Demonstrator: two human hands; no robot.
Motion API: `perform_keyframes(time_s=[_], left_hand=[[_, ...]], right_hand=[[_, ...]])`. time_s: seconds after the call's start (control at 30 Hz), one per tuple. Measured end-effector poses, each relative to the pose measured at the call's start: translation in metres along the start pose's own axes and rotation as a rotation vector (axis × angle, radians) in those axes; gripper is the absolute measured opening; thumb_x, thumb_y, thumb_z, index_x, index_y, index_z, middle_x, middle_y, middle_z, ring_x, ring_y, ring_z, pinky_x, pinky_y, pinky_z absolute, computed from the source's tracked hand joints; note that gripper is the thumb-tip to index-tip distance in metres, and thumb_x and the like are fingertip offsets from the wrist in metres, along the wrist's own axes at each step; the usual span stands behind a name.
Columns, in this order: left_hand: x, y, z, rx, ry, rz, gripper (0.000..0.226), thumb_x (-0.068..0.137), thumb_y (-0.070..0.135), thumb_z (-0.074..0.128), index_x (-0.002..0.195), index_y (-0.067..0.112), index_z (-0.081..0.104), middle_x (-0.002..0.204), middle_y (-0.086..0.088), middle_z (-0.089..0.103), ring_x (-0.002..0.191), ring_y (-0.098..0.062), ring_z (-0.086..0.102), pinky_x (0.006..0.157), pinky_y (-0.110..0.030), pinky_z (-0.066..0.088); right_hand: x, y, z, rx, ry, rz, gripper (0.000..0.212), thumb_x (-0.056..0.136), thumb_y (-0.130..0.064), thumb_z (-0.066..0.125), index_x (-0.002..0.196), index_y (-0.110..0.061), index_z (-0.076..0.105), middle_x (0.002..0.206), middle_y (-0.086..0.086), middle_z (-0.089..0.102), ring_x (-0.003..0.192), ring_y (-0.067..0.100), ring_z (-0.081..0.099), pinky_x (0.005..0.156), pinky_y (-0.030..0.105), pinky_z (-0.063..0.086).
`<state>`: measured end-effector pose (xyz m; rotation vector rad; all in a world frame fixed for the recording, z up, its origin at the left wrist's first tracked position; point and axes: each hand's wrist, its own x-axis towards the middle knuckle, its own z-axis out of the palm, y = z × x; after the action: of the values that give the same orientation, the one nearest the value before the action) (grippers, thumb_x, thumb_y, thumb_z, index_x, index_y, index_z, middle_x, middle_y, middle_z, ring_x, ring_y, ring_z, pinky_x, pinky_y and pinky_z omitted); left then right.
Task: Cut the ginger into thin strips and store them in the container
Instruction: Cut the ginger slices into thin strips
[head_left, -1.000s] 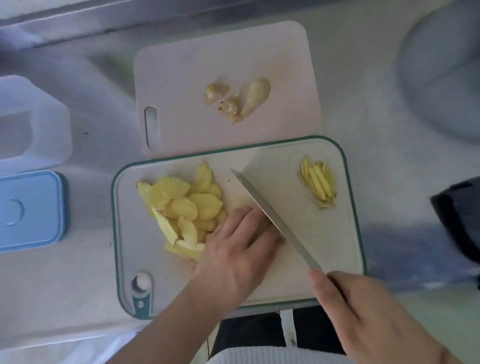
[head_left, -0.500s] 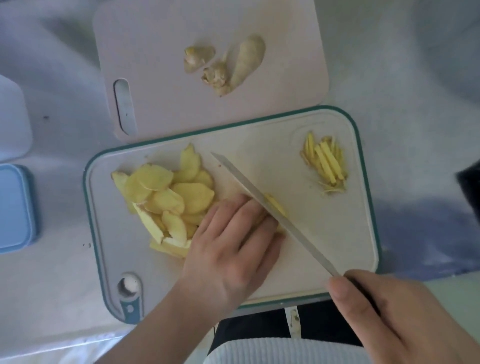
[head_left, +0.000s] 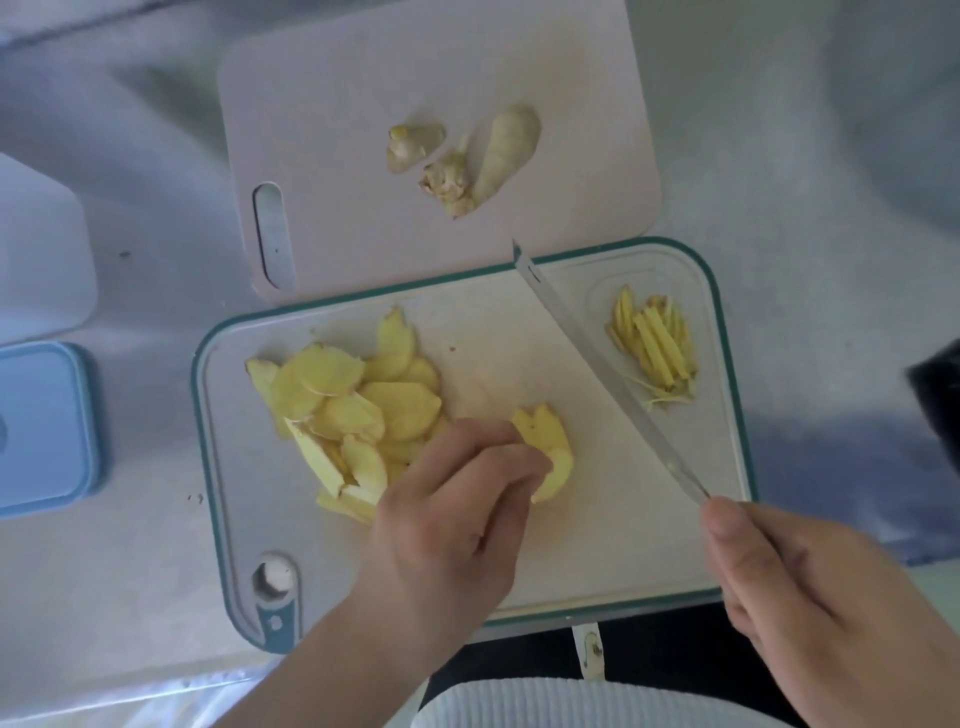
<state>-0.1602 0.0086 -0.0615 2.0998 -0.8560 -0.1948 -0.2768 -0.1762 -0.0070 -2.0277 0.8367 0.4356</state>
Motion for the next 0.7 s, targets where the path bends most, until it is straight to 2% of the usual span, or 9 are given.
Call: perform_keyframes(time_s=[0.1,0.17,0.27,0.33,0.5,0.57,0.7], left_hand=[[0.010,-0.004,-0.002,0.052,0.004,-0.030,0.009,0.085,-0.007,0.069,0.087,0.000,0.074,0.095,-0.007,0.068,0.079,0.002,0.054,0.076,-0.004,0.043],[0.017,-0.009,-0.002,0.057,-0.067,-0.011,0.011,0.087,-0.005,0.068,0.094,0.001,0.074,0.099,-0.006,0.068,0.080,0.002,0.055,0.074,-0.007,0.045],[0.024,-0.014,0.003,0.131,-0.138,0.089,0.012,0.090,-0.004,0.068,0.099,0.001,0.075,0.101,-0.009,0.068,0.087,-0.021,0.065,0.076,-0.028,0.054],[0.025,-0.015,0.004,0.150,-0.151,0.121,0.011,0.091,0.000,0.069,0.100,0.002,0.075,0.104,-0.010,0.068,0.089,-0.027,0.064,0.080,-0.034,0.053],[0.019,-0.015,-0.004,0.208,-0.229,0.180,0.019,0.093,0.014,0.070,0.106,0.001,0.073,0.118,-0.016,0.064,0.089,-0.027,0.063,0.079,-0.038,0.055],[0.015,-0.017,-0.004,0.255,-0.255,0.235,0.021,0.093,0.013,0.072,0.109,-0.001,0.072,0.116,-0.017,0.064,0.090,-0.029,0.062,0.079,-0.040,0.055],[0.009,-0.012,0.004,0.258,-0.207,0.183,0.022,0.094,0.012,0.071,0.110,-0.004,0.072,0.114,-0.018,0.065,0.094,-0.031,0.064,0.083,-0.038,0.055]], right_hand=[[0.001,-0.001,0.000,0.006,-0.016,0.009,0.079,0.067,-0.093,0.017,0.062,-0.019,0.042,0.042,0.003,0.032,0.037,0.010,0.034,0.041,0.021,0.026],[0.001,-0.002,0.000,0.024,-0.022,0.021,0.077,0.068,-0.091,0.020,0.061,-0.018,0.040,0.042,0.002,0.030,0.037,0.010,0.031,0.041,0.021,0.024],[0.002,-0.003,0.000,0.002,-0.030,0.011,0.074,0.071,-0.087,0.022,0.062,-0.015,0.039,0.043,0.004,0.031,0.037,0.010,0.032,0.041,0.020,0.025],[0.001,-0.003,0.000,-0.014,-0.027,0.001,0.074,0.072,-0.084,0.021,0.064,-0.013,0.039,0.043,0.004,0.032,0.038,0.009,0.034,0.042,0.020,0.026],[-0.001,0.000,0.004,-0.013,-0.066,-0.003,0.076,0.071,-0.085,0.019,0.068,-0.012,0.039,0.044,0.004,0.032,0.039,0.011,0.034,0.044,0.021,0.027],[-0.001,0.001,0.006,-0.006,-0.084,0.003,0.076,0.071,-0.085,0.019,0.067,-0.012,0.038,0.045,0.004,0.031,0.040,0.011,0.033,0.043,0.021,0.026],[0.000,0.003,0.007,-0.003,-0.114,0.008,0.075,0.071,-0.085,0.019,0.068,-0.013,0.038,0.046,0.004,0.031,0.041,0.011,0.033,0.044,0.021,0.027]])
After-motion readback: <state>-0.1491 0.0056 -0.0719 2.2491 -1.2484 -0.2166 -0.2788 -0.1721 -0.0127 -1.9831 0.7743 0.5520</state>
